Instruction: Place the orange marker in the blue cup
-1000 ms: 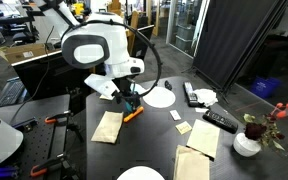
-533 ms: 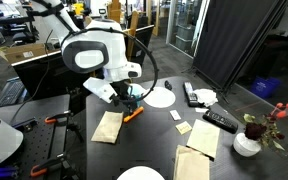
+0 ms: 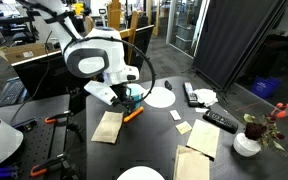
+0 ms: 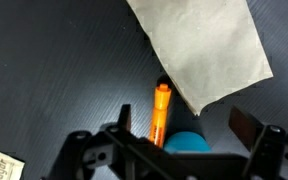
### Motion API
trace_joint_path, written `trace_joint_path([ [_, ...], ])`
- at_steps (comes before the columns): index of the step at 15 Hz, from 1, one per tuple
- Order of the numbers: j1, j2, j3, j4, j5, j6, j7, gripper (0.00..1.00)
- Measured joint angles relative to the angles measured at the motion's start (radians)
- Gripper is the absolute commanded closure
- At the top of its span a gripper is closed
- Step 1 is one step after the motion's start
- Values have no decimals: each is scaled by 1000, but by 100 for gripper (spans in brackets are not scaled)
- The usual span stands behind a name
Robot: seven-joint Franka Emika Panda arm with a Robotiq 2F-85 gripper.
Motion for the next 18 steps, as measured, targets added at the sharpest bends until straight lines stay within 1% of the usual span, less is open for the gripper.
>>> trace_joint_path([
  [7, 0, 83, 0, 42, 0, 63, 0, 0],
  [18, -2, 176, -1, 139, 0, 66, 0, 0],
])
